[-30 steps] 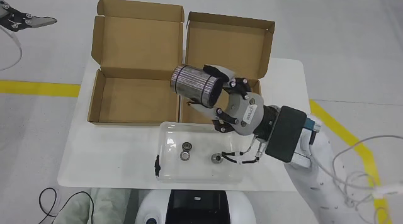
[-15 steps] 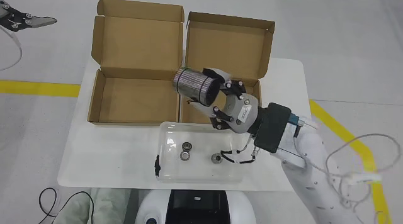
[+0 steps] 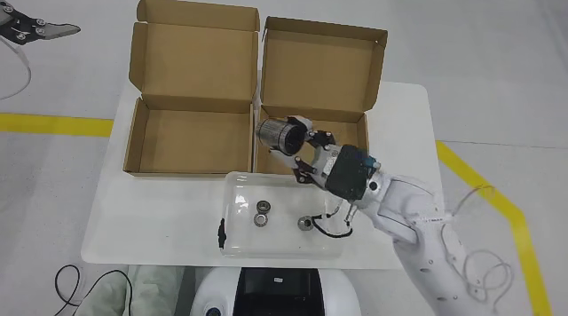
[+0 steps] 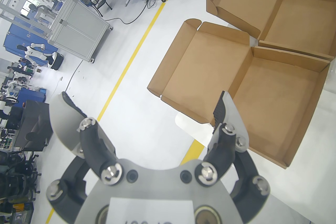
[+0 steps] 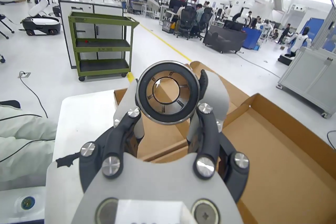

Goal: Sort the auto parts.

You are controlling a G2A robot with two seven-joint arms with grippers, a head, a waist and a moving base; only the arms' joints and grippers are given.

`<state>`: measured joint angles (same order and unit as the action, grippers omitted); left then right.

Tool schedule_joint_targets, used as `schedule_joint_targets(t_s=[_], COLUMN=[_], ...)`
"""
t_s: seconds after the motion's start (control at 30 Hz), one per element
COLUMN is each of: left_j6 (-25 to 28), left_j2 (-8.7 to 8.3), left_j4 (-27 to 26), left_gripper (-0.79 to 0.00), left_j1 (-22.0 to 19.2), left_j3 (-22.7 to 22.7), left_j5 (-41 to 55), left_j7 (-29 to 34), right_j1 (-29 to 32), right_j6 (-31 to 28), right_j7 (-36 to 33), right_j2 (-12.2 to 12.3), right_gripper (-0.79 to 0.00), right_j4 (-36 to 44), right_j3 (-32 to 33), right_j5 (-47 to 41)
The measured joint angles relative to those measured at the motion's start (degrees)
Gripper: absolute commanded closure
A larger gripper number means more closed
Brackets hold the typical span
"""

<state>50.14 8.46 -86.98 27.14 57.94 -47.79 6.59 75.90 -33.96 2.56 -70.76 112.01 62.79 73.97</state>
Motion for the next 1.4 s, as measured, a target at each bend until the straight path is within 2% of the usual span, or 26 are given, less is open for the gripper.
schedule_joint_targets(t_s=[0.27, 0.4, 0.8, 1.4], left_j6=[0.0, 0.0, 0.0, 0.0], left_j2=[0.00, 0.00, 0.00, 0.00], left_j4=[0.0, 0.0, 0.0, 0.0], left_gripper=[-0.785, -0.785, -0.785, -0.785], left_j1=[0.0, 0.0, 0.0, 0.0], left_j3=[0.0, 0.0, 0.0, 0.0], left_j5=[0.0, 0.0, 0.0, 0.0], left_j7=[0.0, 0.0, 0.0, 0.0], right_j1=[0.7, -0.9, -6.3, -16.4], right_j6=[2.5, 4.6, 13.4, 17.6], right_j7=[-9.8, -15.4, -25.3, -30.8], right_j2=[0.2, -0.1, -1.7, -5.0], right_gripper=[0.000, 0.000, 0.000, 0.000], right_j4=[-2.8, -5.3, -13.6, -27.5], right_j3=[-0.7, -2.0, -7.1, -14.0], right_j5=[1.3, 1.5, 0.6, -4.3])
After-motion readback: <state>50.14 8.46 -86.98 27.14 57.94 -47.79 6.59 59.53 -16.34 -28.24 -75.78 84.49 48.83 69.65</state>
